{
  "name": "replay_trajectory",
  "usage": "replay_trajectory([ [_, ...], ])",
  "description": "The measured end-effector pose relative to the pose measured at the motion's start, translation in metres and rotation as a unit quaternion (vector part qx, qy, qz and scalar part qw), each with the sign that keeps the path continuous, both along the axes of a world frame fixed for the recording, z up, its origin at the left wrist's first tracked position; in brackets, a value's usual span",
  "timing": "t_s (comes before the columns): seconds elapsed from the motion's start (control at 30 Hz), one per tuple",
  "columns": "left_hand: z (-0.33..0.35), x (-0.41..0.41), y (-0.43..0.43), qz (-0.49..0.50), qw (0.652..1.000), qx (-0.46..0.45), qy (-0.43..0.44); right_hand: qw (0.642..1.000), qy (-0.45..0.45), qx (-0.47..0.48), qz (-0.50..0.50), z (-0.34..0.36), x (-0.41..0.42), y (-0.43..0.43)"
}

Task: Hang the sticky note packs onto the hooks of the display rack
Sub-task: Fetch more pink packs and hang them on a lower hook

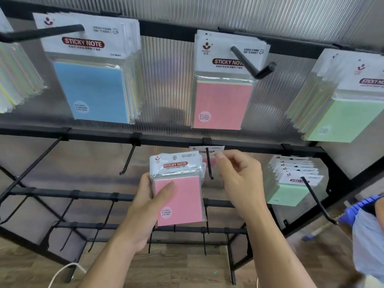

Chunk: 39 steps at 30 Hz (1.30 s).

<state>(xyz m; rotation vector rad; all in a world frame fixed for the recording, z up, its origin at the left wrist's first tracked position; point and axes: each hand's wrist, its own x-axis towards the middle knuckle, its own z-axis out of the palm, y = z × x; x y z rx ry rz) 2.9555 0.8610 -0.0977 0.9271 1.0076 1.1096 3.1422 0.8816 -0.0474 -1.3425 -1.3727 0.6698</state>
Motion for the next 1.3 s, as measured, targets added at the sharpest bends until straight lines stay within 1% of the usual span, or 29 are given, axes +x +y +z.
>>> replay_trajectory([
  [0.07,0.001,0.002,-0.003,0.001,1.0,0.008,-0.001,0.995,0.037,-0.022,0.094,0.004,-0.008,-0.01],
  [0.13,0.003,0.003,-0.006,0.006,1.0,0.014,-0.009,0.991,0.049,-0.052,0.116,0.001,-0.015,-0.014],
  [0.23,0.005,0.002,-0.013,-0.002,1.0,0.022,-0.01,0.994,0.037,-0.045,0.093,-0.006,-0.022,-0.018],
  [0.3,0.003,0.001,-0.017,-0.003,1.0,0.02,-0.003,0.994,0.056,-0.048,0.078,-0.01,-0.022,-0.022],
  [0.43,-0.001,0.0,-0.027,0.011,1.0,-0.013,0.005,0.992,0.07,-0.076,0.072,-0.015,-0.024,-0.033],
  [0.47,-0.003,-0.001,-0.029,0.014,1.0,-0.02,0.008,0.99,0.08,-0.086,0.074,-0.015,-0.025,-0.037],
  [0.57,-0.01,-0.001,-0.031,0.02,0.999,-0.036,0.02,0.981,0.146,-0.099,0.08,-0.014,-0.028,-0.046],
  [0.63,-0.012,-0.003,-0.032,0.038,0.998,-0.05,0.02,0.978,0.181,-0.091,0.048,-0.016,-0.029,-0.051],
  [0.67,-0.013,-0.004,-0.032,0.045,0.997,-0.055,0.02,0.98,0.182,-0.081,0.022,-0.019,-0.027,-0.053],
  [0.73,-0.013,-0.006,-0.031,0.05,0.997,-0.056,0.029,0.986,0.156,-0.055,-0.025,-0.026,-0.022,-0.054],
  [0.8,-0.014,-0.008,-0.03,0.06,0.996,-0.059,0.037,0.992,0.105,-0.034,-0.057,-0.034,-0.014,-0.052],
  [0.9,-0.013,-0.01,-0.027,0.081,0.993,-0.071,0.04,0.994,0.052,-0.03,-0.09,-0.043,-0.009,-0.045],
  [1.13,-0.014,-0.019,-0.018,0.116,0.989,-0.077,0.057,0.99,0.036,-0.06,-0.12,-0.054,-0.006,-0.036],
  [1.3,-0.014,-0.019,-0.015,0.097,0.991,-0.069,0.063,0.989,0.018,-0.088,-0.119,-0.059,-0.008,-0.026],
])
